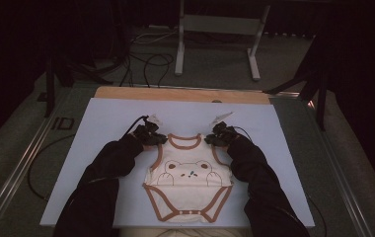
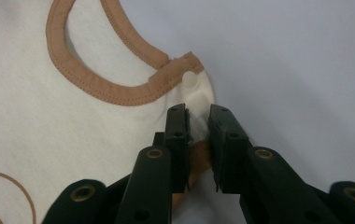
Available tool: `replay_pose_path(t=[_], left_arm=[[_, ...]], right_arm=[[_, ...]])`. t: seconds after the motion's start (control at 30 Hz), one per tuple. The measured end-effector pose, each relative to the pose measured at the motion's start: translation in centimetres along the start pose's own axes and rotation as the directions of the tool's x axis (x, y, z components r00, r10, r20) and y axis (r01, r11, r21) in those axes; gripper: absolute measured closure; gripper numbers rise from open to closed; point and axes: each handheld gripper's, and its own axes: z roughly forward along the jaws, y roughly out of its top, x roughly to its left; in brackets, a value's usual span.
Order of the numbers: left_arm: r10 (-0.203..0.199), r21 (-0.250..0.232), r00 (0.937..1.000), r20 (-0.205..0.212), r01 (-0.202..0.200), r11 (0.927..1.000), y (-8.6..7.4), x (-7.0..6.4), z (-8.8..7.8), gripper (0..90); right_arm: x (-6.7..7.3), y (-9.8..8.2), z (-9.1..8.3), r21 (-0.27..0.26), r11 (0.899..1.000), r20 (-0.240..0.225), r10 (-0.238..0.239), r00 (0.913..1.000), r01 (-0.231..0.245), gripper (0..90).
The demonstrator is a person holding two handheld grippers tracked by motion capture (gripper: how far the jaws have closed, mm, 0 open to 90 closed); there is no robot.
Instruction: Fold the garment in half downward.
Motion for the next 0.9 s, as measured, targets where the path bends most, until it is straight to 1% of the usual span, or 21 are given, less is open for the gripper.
replay_pose_path(t=[0.07,0.1,0.13,0.17,0.27,0.33,0.37,0.43,0.47,0.5,0.53,0.57,0.63,0.8,0.83,0.9], left_arm=[[-0.002,0.000,1.0000,0.004,0.002,1.0000,0.1,-0.1,0.0,84.5],[0.004,0.009,1.0000,0.004,-0.004,1.0000,0.2,-0.2,0.1,86.8],[0.004,0.009,1.0000,0.004,-0.004,1.0000,0.2,-0.2,0.1,87.1],[0.004,0.012,1.0000,0.004,-0.004,0.9999,0.2,-0.1,0.0,87.5],[0.003,0.014,1.0000,0.003,-0.003,0.9999,0.2,-0.2,0.0,88.2],[0.007,0.016,1.0000,0.003,-0.007,0.9999,0.3,-0.2,0.0,88.5],[0.014,0.014,0.9999,-0.005,-0.014,0.9998,0.3,-0.3,0.0,88.6],[0.027,0.005,0.9994,-0.020,-0.027,0.9996,0.4,-0.3,0.0,88.7],[0.027,0.005,0.9994,-0.020,-0.027,0.9996,0.4,-0.3,0.0,88.7],[0.027,-0.010,0.9994,-0.020,-0.027,0.9996,0.4,-0.3,-0.2,88.7],[0.027,-0.010,0.9994,-0.020,-0.027,0.9996,0.4,-0.3,-0.2,88.7],[0.025,-0.019,0.9995,-0.016,-0.026,0.9995,0.5,-0.3,-0.3,88.6],[0.023,-0.028,0.9996,-0.016,-0.024,0.9993,0.7,-0.3,-0.6,88.7],[0.034,-0.052,0.9989,-0.032,-0.036,0.9980,1.4,-0.4,-1.9,88.7],[0.040,-0.052,0.9987,-0.033,-0.042,0.9978,1.6,-0.4,-2.1,88.7],[0.039,-0.055,0.9988,-0.028,-0.040,0.9976,1.7,-0.4,-2.3,88.7]], right_arm=[[0.0,0.0,0.0,-0.001,1.000,0.000,0.000,1.0000,0.000,79.3],[0.1,0.0,0.0,-0.001,1.000,0.002,0.000,1.0000,0.000,80.1],[0.1,0.0,0.0,-0.001,1.000,0.002,0.000,1.0000,0.000,80.1],[0.1,0.0,0.0,-0.001,1.000,0.008,-0.012,0.9999,0.012,80.9],[0.3,0.1,0.0,0.000,1.000,0.011,-0.010,0.9999,0.010,82.0],[0.3,0.1,0.0,0.002,1.000,0.008,-0.003,1.0000,0.003,82.2],[0.2,0.1,0.0,0.003,1.000,0.006,-0.006,1.0000,0.006,82.2],[0.2,0.1,-0.1,-0.002,1.000,0.009,-0.009,0.9999,0.009,82.4],[0.2,0.1,-0.1,-0.002,1.000,0.009,-0.009,0.9999,0.009,82.4],[0.1,0.1,-0.3,-0.011,1.000,0.009,-0.004,1.0000,0.004,82.4],[0.1,0.1,-0.4,-0.010,1.000,0.009,0.000,1.0000,0.000,82.4],[0.0,0.1,-0.5,-0.018,1.000,0.013,-0.008,0.9999,0.008,82.4],[-0.1,0.1,-0.8,-0.027,1.000,0.009,-0.003,1.0000,0.003,82.4],[-0.1,0.5,-1.5,-0.045,0.999,0.015,0.002,0.9999,-0.002,82.4],[-0.1,0.6,-1.6,-0.045,0.999,0.017,-0.005,0.9998,0.006,82.5],[-0.1,0.8,-1.7,-0.049,0.999,0.022,-0.003,0.9998,0.004,82.4]])
